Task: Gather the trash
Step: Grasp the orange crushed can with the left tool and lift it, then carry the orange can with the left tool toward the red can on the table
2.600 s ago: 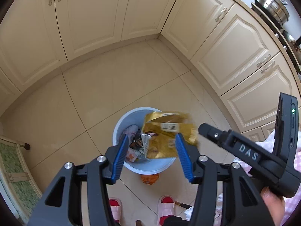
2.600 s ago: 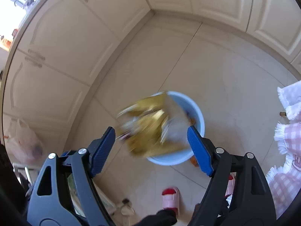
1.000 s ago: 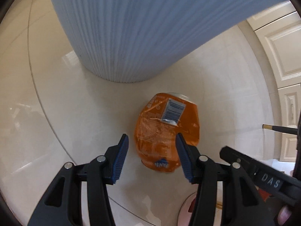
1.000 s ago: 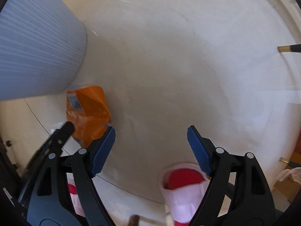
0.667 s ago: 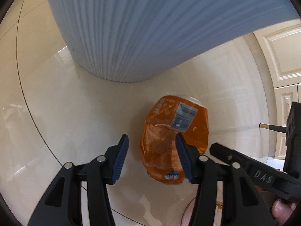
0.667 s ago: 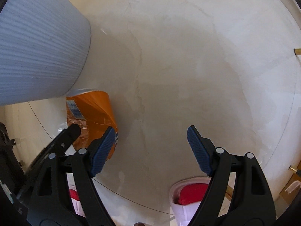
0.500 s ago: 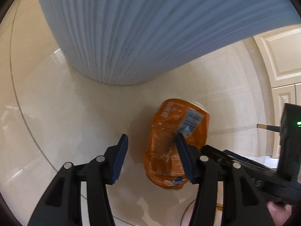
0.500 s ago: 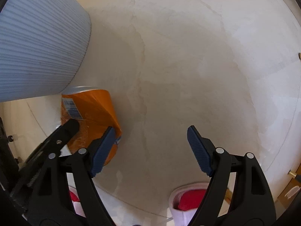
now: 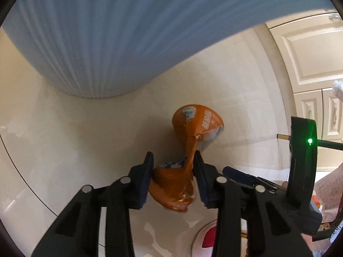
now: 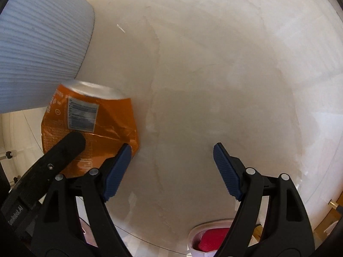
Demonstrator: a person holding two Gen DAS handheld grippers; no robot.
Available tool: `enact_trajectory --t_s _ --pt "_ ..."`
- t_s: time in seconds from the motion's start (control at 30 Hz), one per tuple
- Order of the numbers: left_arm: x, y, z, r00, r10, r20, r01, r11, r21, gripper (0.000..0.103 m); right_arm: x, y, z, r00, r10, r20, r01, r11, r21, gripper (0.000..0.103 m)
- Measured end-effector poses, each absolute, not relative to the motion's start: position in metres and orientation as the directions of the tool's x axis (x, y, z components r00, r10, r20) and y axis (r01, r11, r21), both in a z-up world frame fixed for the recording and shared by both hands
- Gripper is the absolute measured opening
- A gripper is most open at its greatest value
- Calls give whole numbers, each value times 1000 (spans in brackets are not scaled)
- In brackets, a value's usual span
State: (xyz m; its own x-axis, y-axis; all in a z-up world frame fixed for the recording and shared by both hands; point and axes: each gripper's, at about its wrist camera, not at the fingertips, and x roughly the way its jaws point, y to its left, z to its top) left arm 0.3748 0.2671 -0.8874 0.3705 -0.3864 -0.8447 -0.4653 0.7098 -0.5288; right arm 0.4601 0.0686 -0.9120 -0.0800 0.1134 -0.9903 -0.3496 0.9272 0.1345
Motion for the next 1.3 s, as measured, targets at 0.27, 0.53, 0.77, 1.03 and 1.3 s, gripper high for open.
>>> enact_trajectory --t_s 0.27,0.53,0.77,1.03,1.3 --pt "367 244 -861 313 -349 -884 -451 764 -461 7 447 78 -867 -69 54 -996 -371 926 76 77" --pt "332 228 -753 326 -249 -912 -453 805 -382 8 419 76 -761 -6 22 -1000 -337 941 23 77" --pt "293 239 -616 412 -35 -911 -472 847 -246 8 379 106 -617 154 100 -983 -416 909 27 77" --pt "243 261 -416 575 124 -809 -459 867 -193 8 326 102 -403 420 301 -856 -492 868 65 77" --pt "232 148 -198 853 146 -501 -239 963 -125 8 298 -1 -180 730 371 -575 -439 898 22 77"
